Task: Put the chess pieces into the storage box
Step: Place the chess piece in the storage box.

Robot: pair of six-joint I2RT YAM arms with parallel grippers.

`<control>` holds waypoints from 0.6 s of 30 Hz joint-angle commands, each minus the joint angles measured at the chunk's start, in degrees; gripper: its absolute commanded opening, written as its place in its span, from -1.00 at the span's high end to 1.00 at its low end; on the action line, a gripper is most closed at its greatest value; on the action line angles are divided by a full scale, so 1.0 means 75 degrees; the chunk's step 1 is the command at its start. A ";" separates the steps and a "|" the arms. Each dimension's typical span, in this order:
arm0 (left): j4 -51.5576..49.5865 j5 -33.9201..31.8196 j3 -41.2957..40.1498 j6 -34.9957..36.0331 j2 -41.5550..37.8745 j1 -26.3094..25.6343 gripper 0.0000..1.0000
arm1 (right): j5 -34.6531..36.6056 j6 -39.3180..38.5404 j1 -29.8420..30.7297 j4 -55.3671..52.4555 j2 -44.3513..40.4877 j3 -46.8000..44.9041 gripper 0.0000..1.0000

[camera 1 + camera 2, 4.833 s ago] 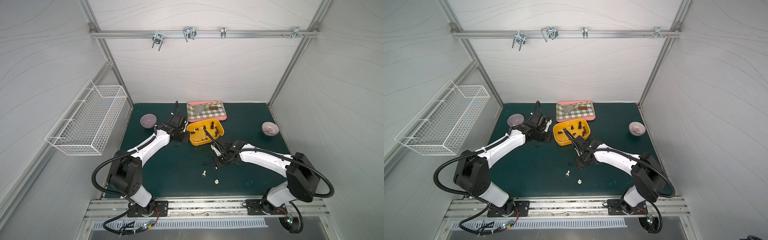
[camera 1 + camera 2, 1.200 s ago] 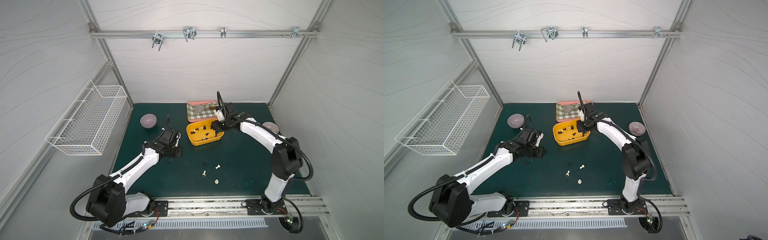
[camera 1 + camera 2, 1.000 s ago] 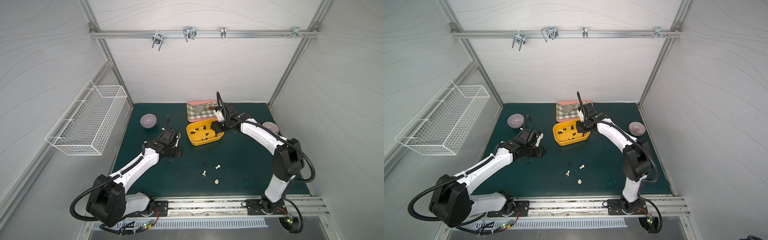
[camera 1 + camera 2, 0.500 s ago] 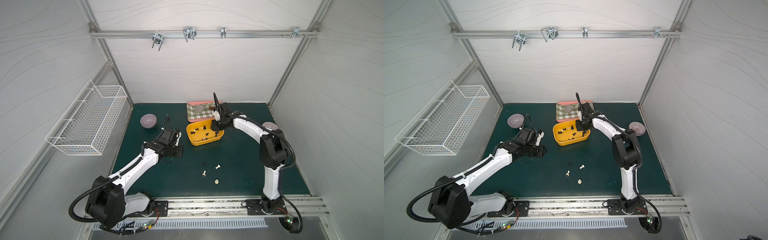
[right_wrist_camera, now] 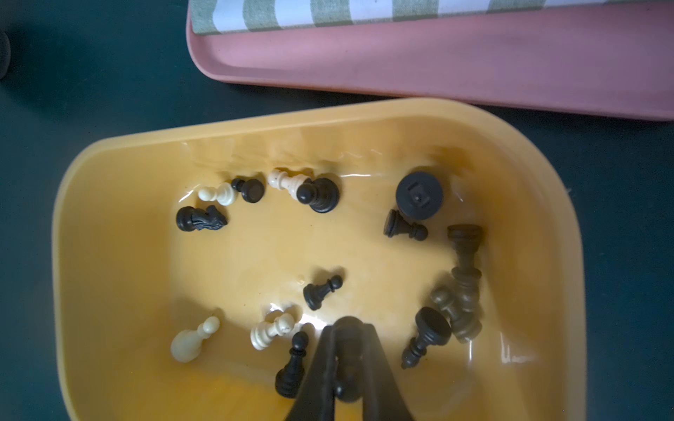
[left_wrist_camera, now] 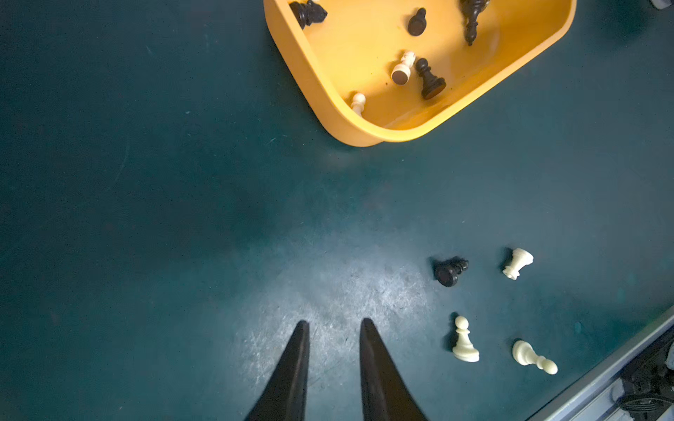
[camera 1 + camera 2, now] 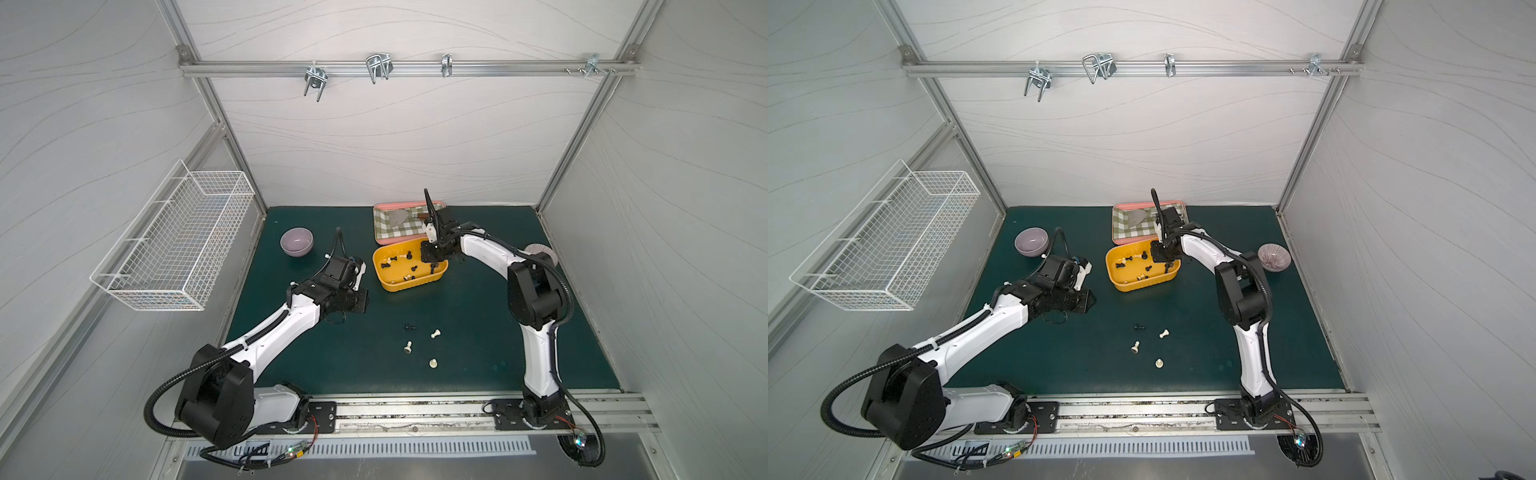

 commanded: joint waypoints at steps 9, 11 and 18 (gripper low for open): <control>0.0333 0.0350 0.0089 0.0132 0.0371 -0.0033 0.48 | 0.0024 0.0120 -0.0081 0.0019 0.0436 0.0703 0.77; 0.0306 0.0335 0.0129 0.0167 0.0371 -0.0033 0.48 | 0.0012 0.0123 -0.0086 0.0001 0.0545 0.0824 0.77; 0.0216 0.0387 0.0229 0.0218 0.0470 -0.0029 0.48 | -0.0011 0.0150 -0.0081 -0.0110 0.0940 0.1344 0.75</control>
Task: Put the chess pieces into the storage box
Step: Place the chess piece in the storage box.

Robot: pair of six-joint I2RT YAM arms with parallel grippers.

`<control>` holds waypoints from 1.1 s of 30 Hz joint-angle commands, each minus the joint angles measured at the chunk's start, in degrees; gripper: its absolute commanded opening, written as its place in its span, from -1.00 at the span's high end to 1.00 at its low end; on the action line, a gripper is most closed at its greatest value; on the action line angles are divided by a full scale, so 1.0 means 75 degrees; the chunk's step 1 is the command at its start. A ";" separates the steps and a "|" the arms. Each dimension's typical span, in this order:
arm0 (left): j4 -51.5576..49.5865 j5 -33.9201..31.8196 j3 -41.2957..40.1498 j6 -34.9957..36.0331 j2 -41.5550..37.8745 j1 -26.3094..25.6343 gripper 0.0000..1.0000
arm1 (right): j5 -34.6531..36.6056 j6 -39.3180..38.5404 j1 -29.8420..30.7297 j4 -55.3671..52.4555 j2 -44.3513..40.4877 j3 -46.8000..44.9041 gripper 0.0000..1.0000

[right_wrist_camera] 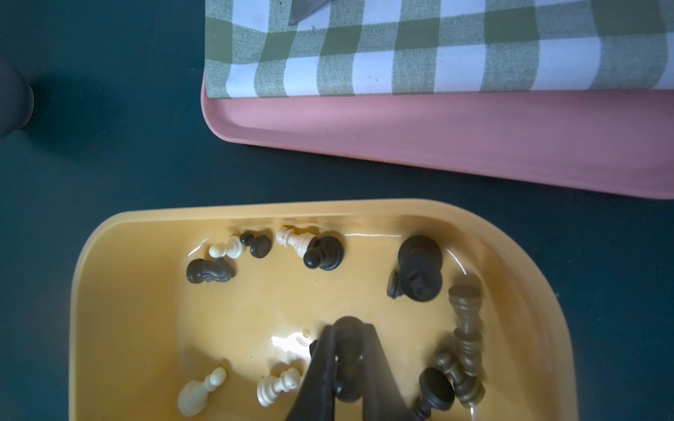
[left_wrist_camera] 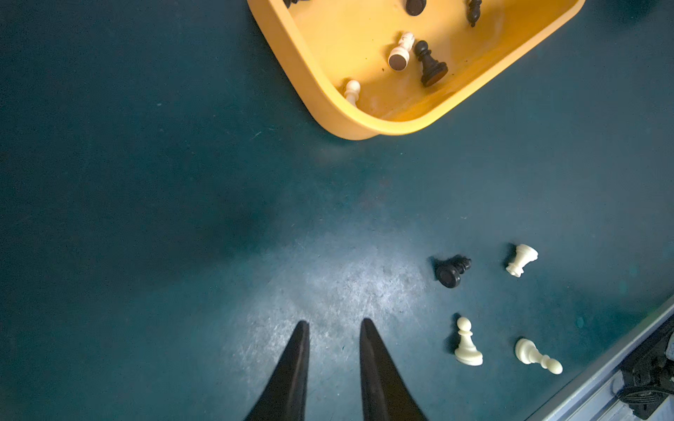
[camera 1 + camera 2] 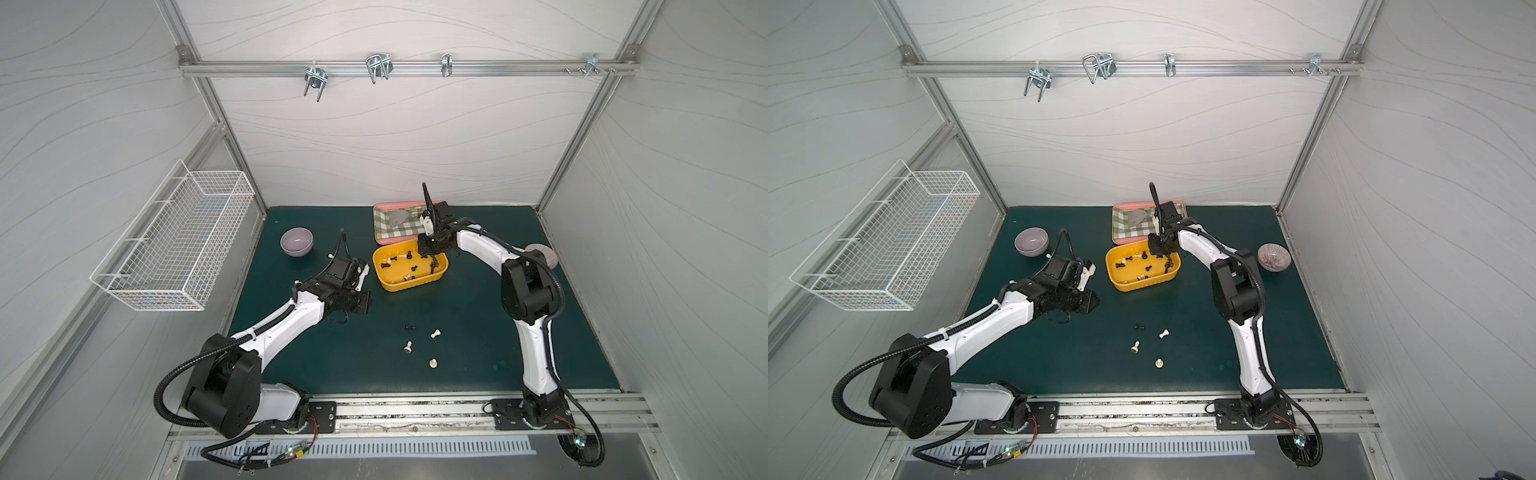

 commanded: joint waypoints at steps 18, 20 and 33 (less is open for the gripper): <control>-0.0043 0.0233 0.0375 0.0246 0.0286 -0.0033 0.47 | -0.0091 0.0124 -0.0034 -0.0283 0.0201 0.0452 0.59; -0.0044 0.0224 0.0326 0.0239 0.0273 -0.0032 0.47 | -0.0068 0.0122 -0.0041 -0.0290 0.0160 0.0447 0.58; -0.0081 0.0646 0.0267 0.1275 0.0022 -0.0302 0.44 | -0.0185 0.0100 -0.0036 -0.0173 -0.1213 -0.0167 0.58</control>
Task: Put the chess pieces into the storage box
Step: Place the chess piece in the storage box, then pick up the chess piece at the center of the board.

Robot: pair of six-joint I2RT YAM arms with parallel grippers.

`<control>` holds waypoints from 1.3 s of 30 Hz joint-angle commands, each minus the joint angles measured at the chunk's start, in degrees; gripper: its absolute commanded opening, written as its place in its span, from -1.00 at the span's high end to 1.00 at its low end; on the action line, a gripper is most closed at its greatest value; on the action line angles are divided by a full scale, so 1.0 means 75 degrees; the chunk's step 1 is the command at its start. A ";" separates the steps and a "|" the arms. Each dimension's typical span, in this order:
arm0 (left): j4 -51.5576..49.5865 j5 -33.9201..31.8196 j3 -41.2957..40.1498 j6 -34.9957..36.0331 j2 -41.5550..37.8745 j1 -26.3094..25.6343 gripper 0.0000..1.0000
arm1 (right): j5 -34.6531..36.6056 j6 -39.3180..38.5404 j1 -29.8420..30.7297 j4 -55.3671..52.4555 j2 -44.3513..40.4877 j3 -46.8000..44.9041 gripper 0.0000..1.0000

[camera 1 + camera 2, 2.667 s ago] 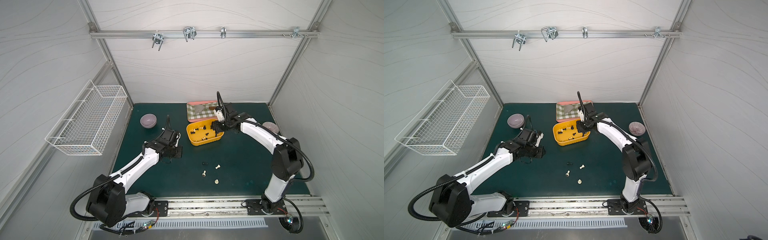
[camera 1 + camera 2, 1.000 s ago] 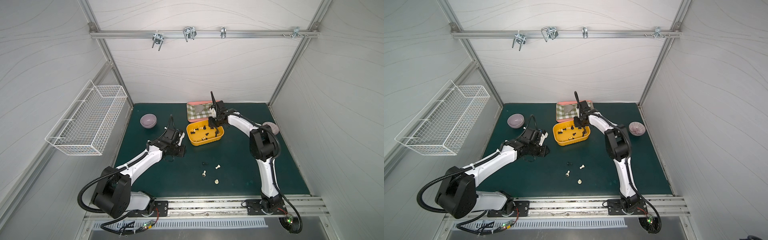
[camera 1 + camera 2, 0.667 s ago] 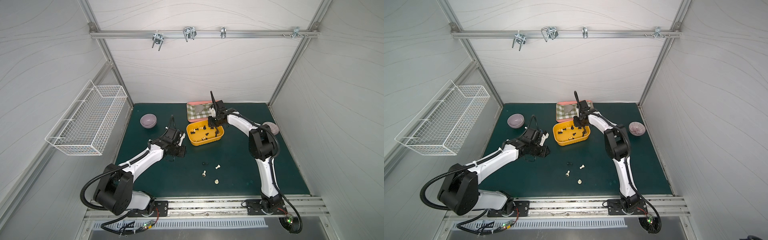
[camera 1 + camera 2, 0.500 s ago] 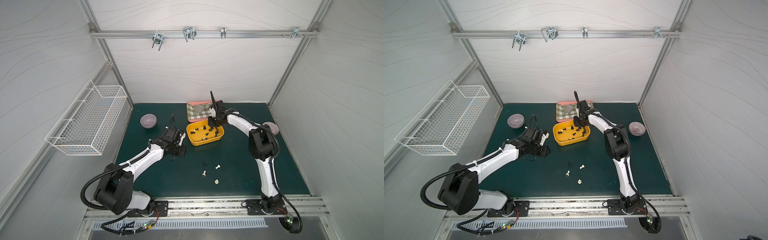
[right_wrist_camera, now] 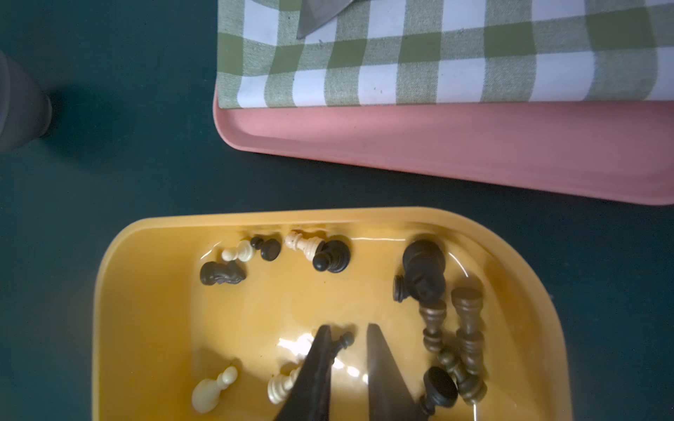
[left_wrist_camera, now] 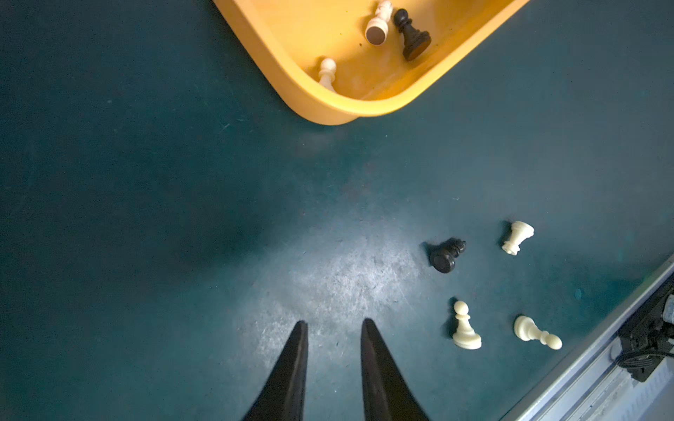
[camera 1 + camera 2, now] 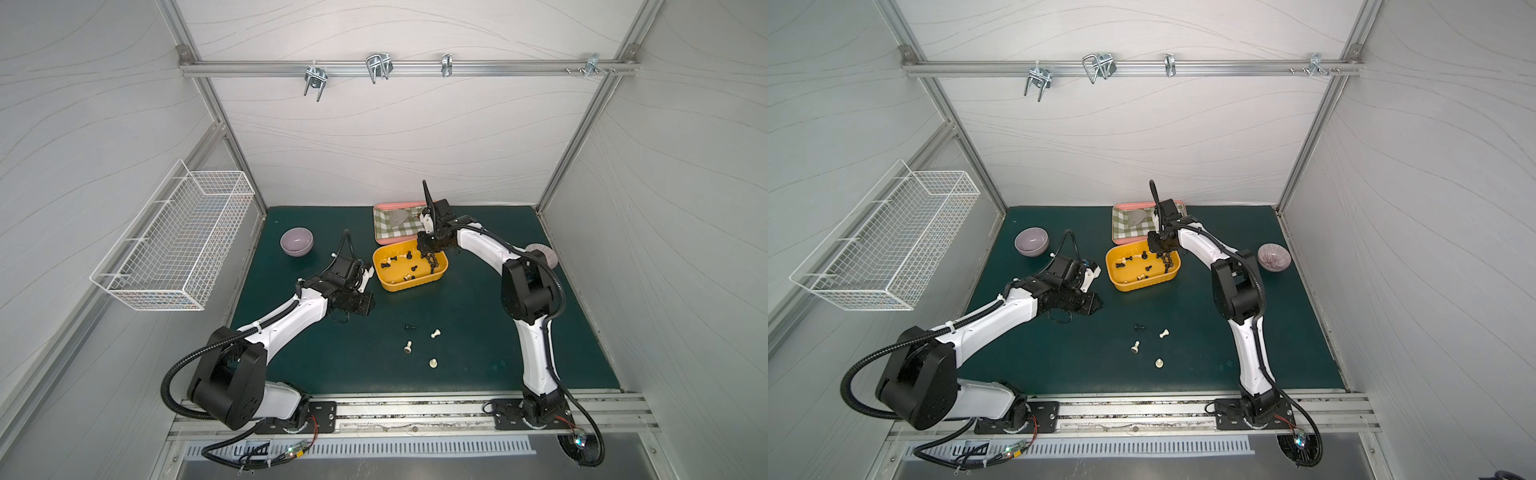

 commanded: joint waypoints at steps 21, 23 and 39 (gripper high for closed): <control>-0.1768 -0.0740 0.1866 0.4367 0.1285 -0.2459 0.38 | -0.0470 -0.0028 -0.1084 0.0553 -0.5889 -0.5352 0.54; -0.1838 -0.0964 0.1993 0.4505 0.1584 -0.2640 0.38 | -0.0487 -0.0034 -0.1283 0.0525 -0.6378 -0.5877 0.53; -0.2183 -0.2117 0.2987 0.4329 0.3180 -0.3417 0.38 | -0.1346 0.0021 -0.2543 0.0661 -0.8675 -0.8166 0.50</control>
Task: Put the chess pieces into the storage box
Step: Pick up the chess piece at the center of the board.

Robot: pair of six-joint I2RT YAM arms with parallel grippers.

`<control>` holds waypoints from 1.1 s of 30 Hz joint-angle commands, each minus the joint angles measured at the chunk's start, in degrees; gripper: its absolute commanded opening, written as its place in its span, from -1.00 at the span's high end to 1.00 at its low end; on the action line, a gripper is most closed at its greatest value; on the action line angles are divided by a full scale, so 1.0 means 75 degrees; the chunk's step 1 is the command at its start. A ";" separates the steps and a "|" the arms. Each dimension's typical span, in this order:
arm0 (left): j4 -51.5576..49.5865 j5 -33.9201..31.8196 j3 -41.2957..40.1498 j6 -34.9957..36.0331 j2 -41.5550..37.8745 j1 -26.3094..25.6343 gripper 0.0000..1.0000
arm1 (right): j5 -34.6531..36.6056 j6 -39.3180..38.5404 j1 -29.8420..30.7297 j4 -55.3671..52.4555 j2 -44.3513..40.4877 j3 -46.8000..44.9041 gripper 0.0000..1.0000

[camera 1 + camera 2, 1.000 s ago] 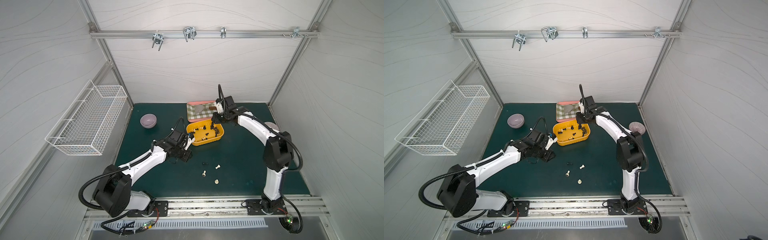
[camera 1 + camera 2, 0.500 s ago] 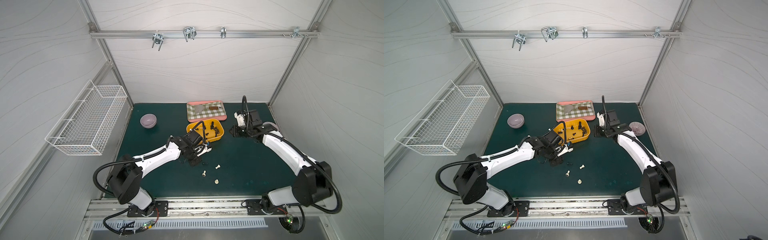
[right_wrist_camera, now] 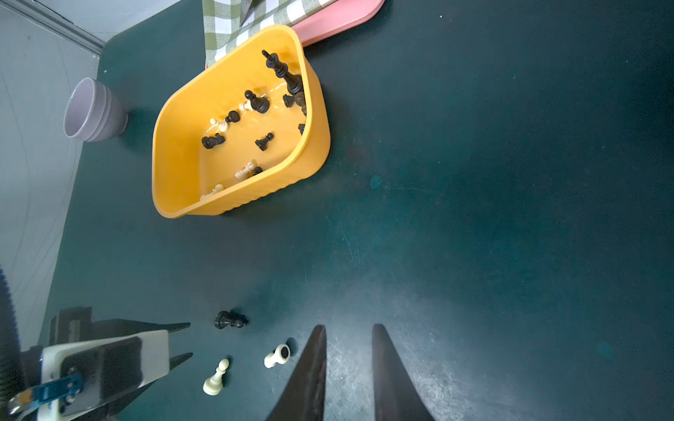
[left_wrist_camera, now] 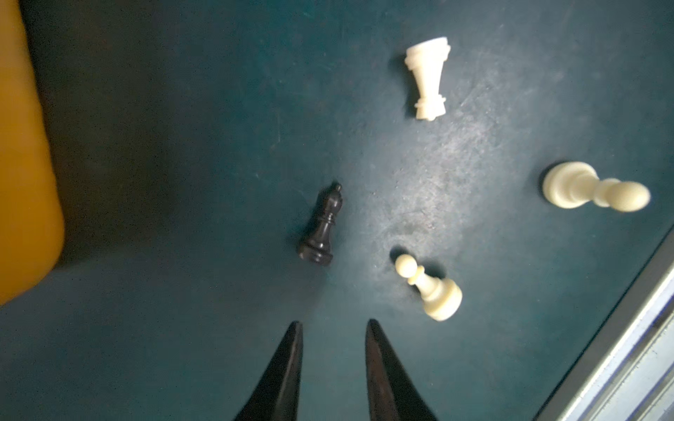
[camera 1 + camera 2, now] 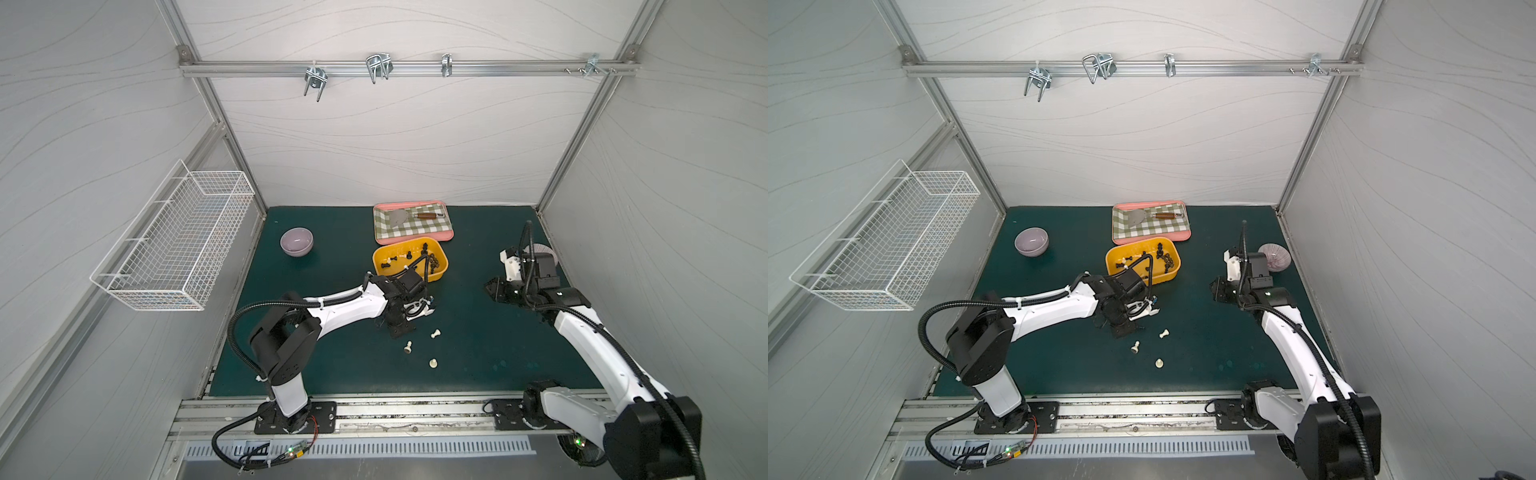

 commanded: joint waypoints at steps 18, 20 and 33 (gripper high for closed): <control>-0.0329 -0.0882 0.1096 0.0491 0.1191 -0.0312 0.37 | -0.0266 0.0017 -0.0274 0.0094 -0.0612 -0.0190 0.50; -0.0285 -0.0960 0.1090 0.0509 0.1233 -0.0312 0.37 | -0.0275 0.0019 -0.0276 0.0091 -0.0606 -0.0189 0.50; -0.0311 -0.0684 0.1271 0.0591 0.1460 -0.0305 0.37 | -0.0247 0.0021 -0.0325 0.0137 -0.0548 -0.0247 0.49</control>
